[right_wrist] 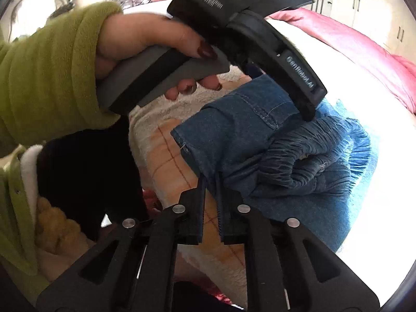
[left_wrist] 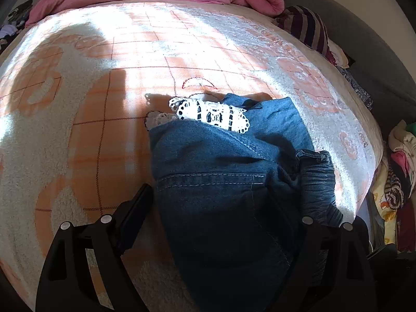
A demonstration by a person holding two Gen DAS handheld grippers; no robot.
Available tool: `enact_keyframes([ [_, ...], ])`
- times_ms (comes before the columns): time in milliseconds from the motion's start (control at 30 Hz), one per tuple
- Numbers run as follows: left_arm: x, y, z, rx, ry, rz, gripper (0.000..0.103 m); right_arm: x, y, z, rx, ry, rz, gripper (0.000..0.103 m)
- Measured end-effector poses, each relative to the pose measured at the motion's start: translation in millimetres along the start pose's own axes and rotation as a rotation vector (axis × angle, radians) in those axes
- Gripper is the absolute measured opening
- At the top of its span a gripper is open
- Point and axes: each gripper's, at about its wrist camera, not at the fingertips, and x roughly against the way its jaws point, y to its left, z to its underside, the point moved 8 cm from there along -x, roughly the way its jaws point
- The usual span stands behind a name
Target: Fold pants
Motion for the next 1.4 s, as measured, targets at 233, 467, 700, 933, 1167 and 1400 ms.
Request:
enact_keyframes([
  [233, 16, 0, -3, 0.000, -0.055, -0.025, 0.084, 36, 1, -8, -0.059, -0.068, 0.020, 0.032],
  [467, 33, -3, -5, -0.007, -0.094, -0.043, 0.084, 61, 6, -17, -0.078, -0.144, 0.033, 0.049],
  [700, 56, -8, -7, -0.011, -0.139, -0.052, 0.084, 91, -7, -22, -0.107, -0.220, 0.077, 0.069],
  [933, 79, -11, -7, -0.003, -0.186, -0.056, 0.098, 108, -29, -22, -0.149, -0.268, 0.160, 0.085],
  [1167, 101, -15, -5, -0.017, -0.228, -0.073, 0.099, 129, -50, -22, -0.208, -0.331, 0.247, 0.089],
  [1400, 119, -17, -2, -0.027, -0.260, -0.087, 0.099, 138, -87, -20, -0.313, -0.348, 0.338, 0.091],
])
